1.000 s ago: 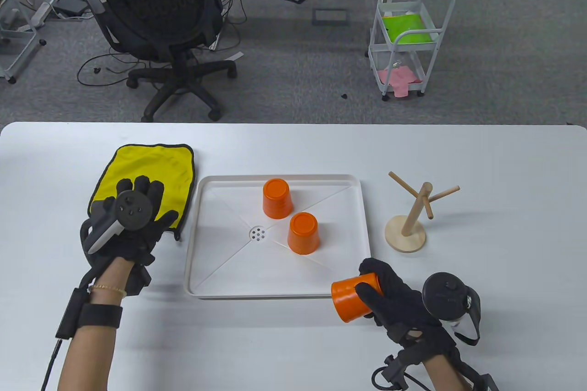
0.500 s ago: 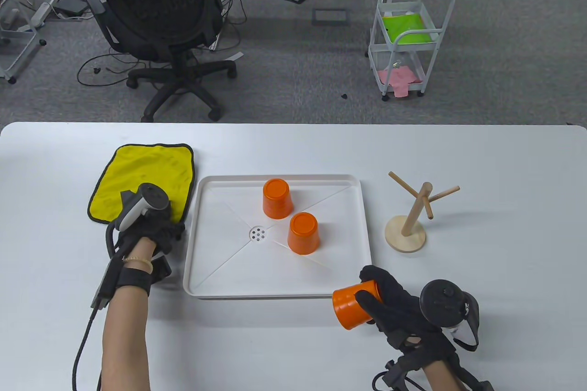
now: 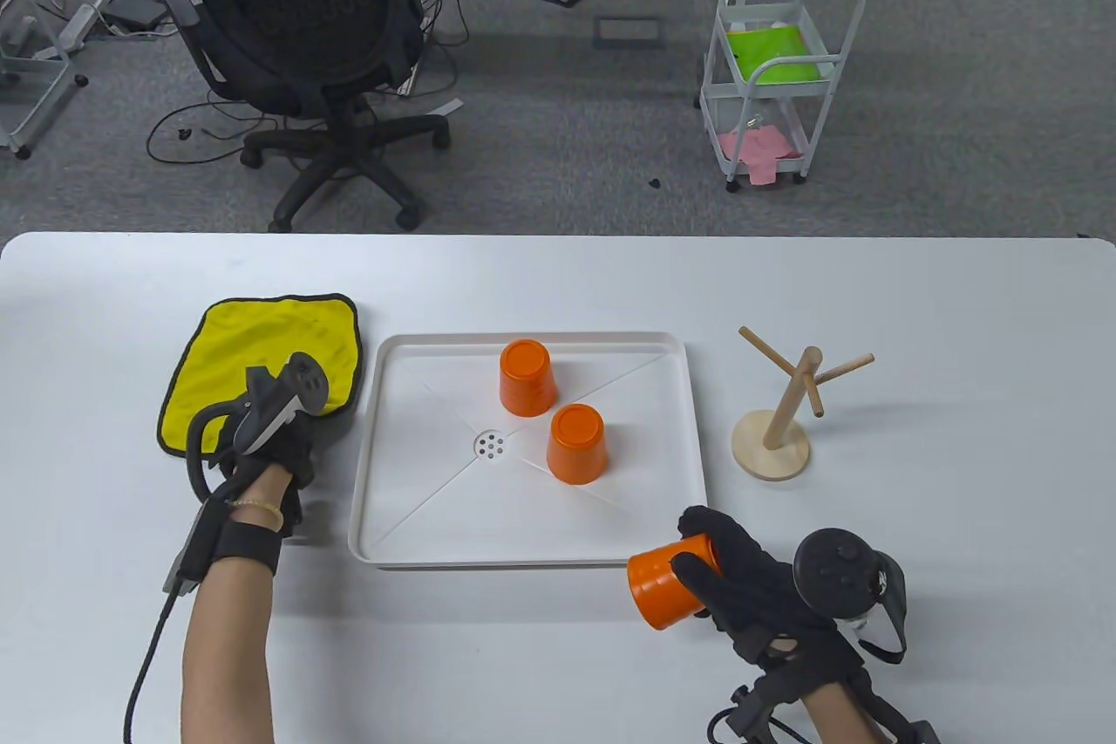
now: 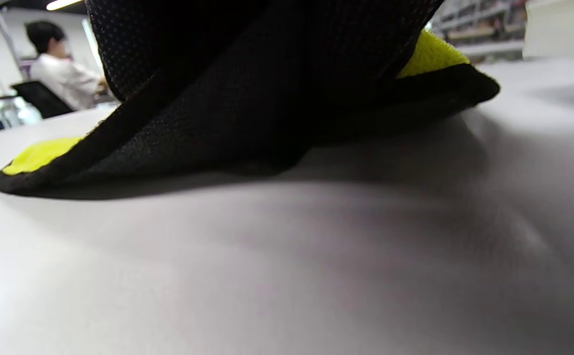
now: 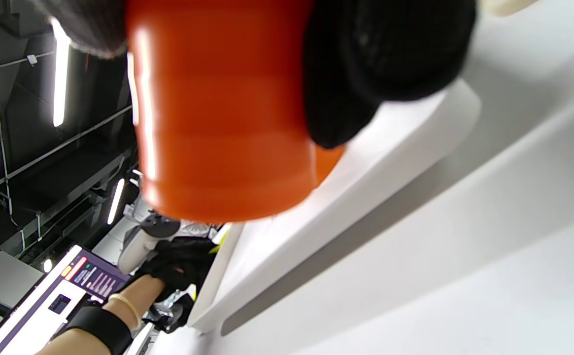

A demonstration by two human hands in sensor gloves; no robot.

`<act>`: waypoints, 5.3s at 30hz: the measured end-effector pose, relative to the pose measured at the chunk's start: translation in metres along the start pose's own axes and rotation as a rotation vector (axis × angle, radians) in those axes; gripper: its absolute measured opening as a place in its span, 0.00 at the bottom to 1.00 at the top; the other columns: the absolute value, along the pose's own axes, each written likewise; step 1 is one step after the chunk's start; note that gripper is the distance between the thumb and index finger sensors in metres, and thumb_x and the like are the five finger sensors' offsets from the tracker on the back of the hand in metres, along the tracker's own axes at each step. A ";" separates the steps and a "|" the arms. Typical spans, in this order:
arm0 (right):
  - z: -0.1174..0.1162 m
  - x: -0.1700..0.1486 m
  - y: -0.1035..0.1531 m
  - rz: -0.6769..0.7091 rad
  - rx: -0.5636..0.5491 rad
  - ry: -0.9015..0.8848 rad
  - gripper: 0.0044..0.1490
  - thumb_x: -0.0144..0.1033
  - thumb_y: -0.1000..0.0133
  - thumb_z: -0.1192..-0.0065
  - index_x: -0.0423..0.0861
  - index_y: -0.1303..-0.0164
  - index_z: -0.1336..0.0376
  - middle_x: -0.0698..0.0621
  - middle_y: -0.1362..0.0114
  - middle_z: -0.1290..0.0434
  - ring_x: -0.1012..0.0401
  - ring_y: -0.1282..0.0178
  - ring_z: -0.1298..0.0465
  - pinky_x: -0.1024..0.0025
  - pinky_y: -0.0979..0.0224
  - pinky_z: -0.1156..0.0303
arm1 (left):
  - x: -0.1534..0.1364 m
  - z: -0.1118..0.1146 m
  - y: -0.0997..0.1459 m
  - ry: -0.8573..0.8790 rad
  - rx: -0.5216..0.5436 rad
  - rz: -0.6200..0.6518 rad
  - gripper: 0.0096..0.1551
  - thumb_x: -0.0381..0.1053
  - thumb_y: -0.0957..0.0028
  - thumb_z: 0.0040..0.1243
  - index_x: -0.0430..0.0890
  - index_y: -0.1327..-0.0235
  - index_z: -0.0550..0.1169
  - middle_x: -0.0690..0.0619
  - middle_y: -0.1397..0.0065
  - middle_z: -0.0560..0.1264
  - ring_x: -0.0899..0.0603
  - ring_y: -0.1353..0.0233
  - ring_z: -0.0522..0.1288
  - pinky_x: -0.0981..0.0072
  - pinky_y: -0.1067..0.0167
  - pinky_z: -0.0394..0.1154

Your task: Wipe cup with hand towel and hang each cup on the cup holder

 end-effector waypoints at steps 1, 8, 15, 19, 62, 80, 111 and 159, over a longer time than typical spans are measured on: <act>0.000 0.002 -0.001 0.006 0.002 0.001 0.48 0.65 0.39 0.52 0.45 0.17 0.49 0.33 0.25 0.37 0.46 0.52 0.19 0.61 0.53 0.20 | -0.004 -0.006 0.003 0.067 0.018 0.001 0.20 0.54 0.40 0.57 0.59 0.34 0.75 0.56 0.30 0.80 0.44 0.31 0.81 0.51 0.34 0.76; 0.001 0.029 -0.014 0.075 0.038 0.040 0.48 0.66 0.39 0.53 0.46 0.17 0.50 0.34 0.23 0.38 0.47 0.51 0.19 0.63 0.52 0.20 | -0.021 -0.076 0.049 0.367 0.246 0.137 0.21 0.56 0.38 0.52 0.51 0.36 0.75 0.51 0.34 0.81 0.41 0.34 0.81 0.49 0.38 0.77; 0.002 0.081 -0.032 0.222 0.040 0.079 0.48 0.67 0.38 0.55 0.46 0.16 0.52 0.35 0.22 0.40 0.47 0.48 0.20 0.63 0.49 0.20 | -0.015 -0.142 0.121 0.704 0.375 0.394 0.21 0.57 0.37 0.53 0.46 0.41 0.78 0.47 0.38 0.83 0.39 0.39 0.84 0.49 0.43 0.79; -0.002 0.111 -0.032 0.332 0.016 0.065 0.48 0.67 0.36 0.57 0.48 0.14 0.56 0.37 0.19 0.43 0.48 0.44 0.21 0.63 0.44 0.21 | 0.007 -0.152 0.160 0.845 0.338 0.599 0.21 0.56 0.36 0.51 0.45 0.41 0.78 0.46 0.39 0.84 0.39 0.41 0.85 0.50 0.46 0.80; -0.049 0.074 -0.058 0.245 0.173 -0.194 0.60 0.74 0.42 0.57 0.33 0.20 0.52 0.35 0.44 0.27 0.56 0.66 0.17 0.68 0.65 0.20 | 0.140 -0.050 0.290 0.395 0.323 1.528 0.38 0.67 0.35 0.44 0.54 0.16 0.54 0.60 0.08 0.59 0.52 0.12 0.54 0.41 0.19 0.43; -0.074 0.099 -0.045 0.487 0.108 0.136 0.55 0.70 0.41 0.52 0.53 0.15 0.67 0.41 0.18 0.46 0.50 0.34 0.27 0.57 0.33 0.27 | 0.149 -0.031 0.253 1.226 -0.461 1.529 0.38 0.69 0.35 0.47 0.48 0.19 0.64 0.55 0.14 0.70 0.51 0.17 0.62 0.34 0.25 0.52; -0.040 0.070 -0.062 0.265 0.156 -0.367 0.55 0.68 0.38 0.56 0.37 0.17 0.55 0.31 0.33 0.31 0.52 0.54 0.18 0.59 0.53 0.20 | 0.116 -0.064 0.261 0.846 0.204 1.542 0.30 0.64 0.33 0.42 0.56 0.19 0.63 0.58 0.13 0.68 0.49 0.14 0.62 0.35 0.21 0.52; -0.027 0.109 -0.036 0.566 -0.241 0.396 0.49 0.53 0.41 0.38 0.65 0.18 0.63 0.41 0.13 0.55 0.45 0.24 0.33 0.56 0.25 0.28 | 0.129 -0.040 0.233 1.627 -0.603 1.535 0.47 0.74 0.30 0.40 0.50 0.10 0.44 0.45 0.05 0.47 0.40 0.11 0.45 0.31 0.24 0.48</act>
Point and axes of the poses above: the tracker on the back of each hand, its own x axis roughly to the thumb side, its own y axis roughly from the fingertips to the wrist, z = x × y, the point moved 3 cm from there along -y, roughly from the wrist to the fingertips
